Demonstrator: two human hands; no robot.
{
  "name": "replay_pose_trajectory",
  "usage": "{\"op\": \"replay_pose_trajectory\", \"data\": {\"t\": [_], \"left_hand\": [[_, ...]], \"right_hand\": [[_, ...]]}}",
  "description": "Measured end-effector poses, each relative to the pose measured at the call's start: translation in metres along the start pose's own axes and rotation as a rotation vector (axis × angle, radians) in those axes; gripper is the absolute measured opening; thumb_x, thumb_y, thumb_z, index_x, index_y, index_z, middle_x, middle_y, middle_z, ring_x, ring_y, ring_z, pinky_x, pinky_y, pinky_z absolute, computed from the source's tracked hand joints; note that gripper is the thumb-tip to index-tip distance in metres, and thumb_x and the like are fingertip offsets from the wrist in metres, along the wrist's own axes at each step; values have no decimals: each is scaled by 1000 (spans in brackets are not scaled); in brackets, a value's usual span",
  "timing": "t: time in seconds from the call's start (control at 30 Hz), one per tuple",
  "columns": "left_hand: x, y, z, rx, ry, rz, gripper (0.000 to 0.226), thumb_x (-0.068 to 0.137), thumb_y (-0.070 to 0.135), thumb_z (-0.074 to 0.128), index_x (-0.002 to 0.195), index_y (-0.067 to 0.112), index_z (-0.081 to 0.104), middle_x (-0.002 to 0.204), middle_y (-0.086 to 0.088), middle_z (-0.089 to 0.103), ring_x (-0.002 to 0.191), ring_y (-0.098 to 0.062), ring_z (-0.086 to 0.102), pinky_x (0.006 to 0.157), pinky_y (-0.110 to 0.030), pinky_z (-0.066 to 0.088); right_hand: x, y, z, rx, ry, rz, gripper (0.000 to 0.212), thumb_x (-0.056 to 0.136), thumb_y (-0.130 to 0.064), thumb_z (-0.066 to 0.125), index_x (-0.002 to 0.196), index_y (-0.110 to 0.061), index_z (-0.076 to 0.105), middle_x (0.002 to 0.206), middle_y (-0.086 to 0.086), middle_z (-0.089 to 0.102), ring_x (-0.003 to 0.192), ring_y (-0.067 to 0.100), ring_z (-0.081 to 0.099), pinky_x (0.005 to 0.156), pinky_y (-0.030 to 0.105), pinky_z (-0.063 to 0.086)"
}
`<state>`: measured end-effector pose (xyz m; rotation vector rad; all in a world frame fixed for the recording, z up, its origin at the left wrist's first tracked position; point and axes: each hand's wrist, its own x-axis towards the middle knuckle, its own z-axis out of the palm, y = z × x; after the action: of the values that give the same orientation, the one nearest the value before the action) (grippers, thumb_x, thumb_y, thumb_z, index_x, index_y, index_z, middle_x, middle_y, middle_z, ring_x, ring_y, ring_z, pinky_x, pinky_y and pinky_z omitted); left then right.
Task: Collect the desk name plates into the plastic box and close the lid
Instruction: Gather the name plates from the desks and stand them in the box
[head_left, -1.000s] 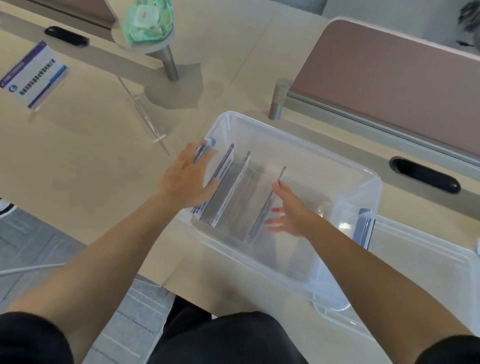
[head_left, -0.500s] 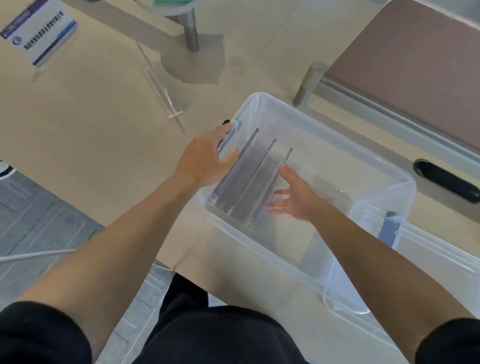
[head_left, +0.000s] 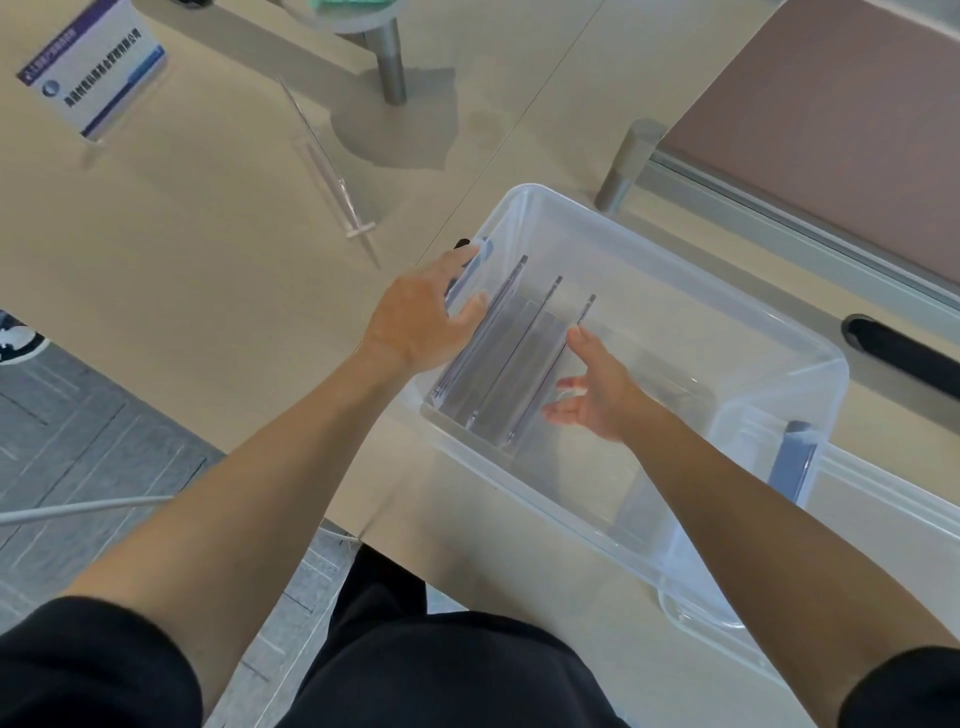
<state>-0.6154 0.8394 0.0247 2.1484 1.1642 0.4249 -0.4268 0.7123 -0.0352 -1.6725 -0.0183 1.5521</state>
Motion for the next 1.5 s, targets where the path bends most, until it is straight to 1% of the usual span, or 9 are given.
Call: {"op": "replay_pose_trajectory", "data": {"t": [0.2,0.37,0.47,0.6,0.73,0.97,1.13,1.3,1.5], "left_hand": [[0,-2,4,76,-26,18,58,91,38,55,146,27,40,128,-2,61,111,-21,59,91,-29,44],[-3,-4,4,231,-63,30,63,88,44,52,146,26,33,131,-9,46,119,-29,41,97,-36,38],[-4,9,5,401,0,162,58,84,44,50,137,22,45,134,-12,44,115,-35,38,98,-43,33],[-8,47,8,266,-131,396,41,87,38,55,124,23,59,131,-5,52,125,-32,39,105,-44,28],[-17,65,28,193,-331,523,36,88,38,53,118,22,62,123,-4,60,120,-31,48,104,-42,35],[-70,158,58,120,-616,762,32,91,33,51,116,18,63,115,-4,64,102,-24,59,91,-41,50],[-127,228,90,121,-755,894,31,89,26,54,115,14,65,116,-5,66,109,-24,59,93,-33,48],[-187,278,139,165,-846,948,28,91,26,52,116,19,64,113,0,65,106,-19,60,89,-30,47],[-238,323,200,263,-871,920,27,91,30,52,114,23,64,110,3,66,102,-17,61,87,-31,51]], "right_hand": [[-4,-3,3,-34,36,-4,60,95,-56,50,150,-43,28,156,18,28,134,50,38,96,59,49],[-31,-14,10,-352,177,-84,55,99,-56,39,144,-24,38,134,16,50,107,39,63,96,52,51],[-73,-28,-3,-495,276,-227,42,100,-46,45,130,-17,52,121,12,61,98,29,66,93,43,52],[-137,-30,-25,-693,483,-328,31,97,-32,58,121,-12,63,111,12,70,87,26,71,80,35,52],[-199,-6,-35,-844,719,-288,34,94,-37,58,121,-19,66,116,8,70,95,26,69,92,40,52],[-305,77,-72,-615,1022,-267,16,91,-36,63,103,-27,70,101,1,73,82,16,71,87,34,53],[-364,154,-118,-400,1190,-236,22,88,-34,67,107,-23,70,99,6,71,89,29,69,86,39,54],[-408,227,-165,-240,1256,-284,25,93,-29,64,113,-14,68,90,-1,65,84,26,66,63,25,42],[-449,294,-241,-304,1256,-255,28,96,-30,61,117,-14,68,104,-1,66,94,20,62,79,27,42]]}}
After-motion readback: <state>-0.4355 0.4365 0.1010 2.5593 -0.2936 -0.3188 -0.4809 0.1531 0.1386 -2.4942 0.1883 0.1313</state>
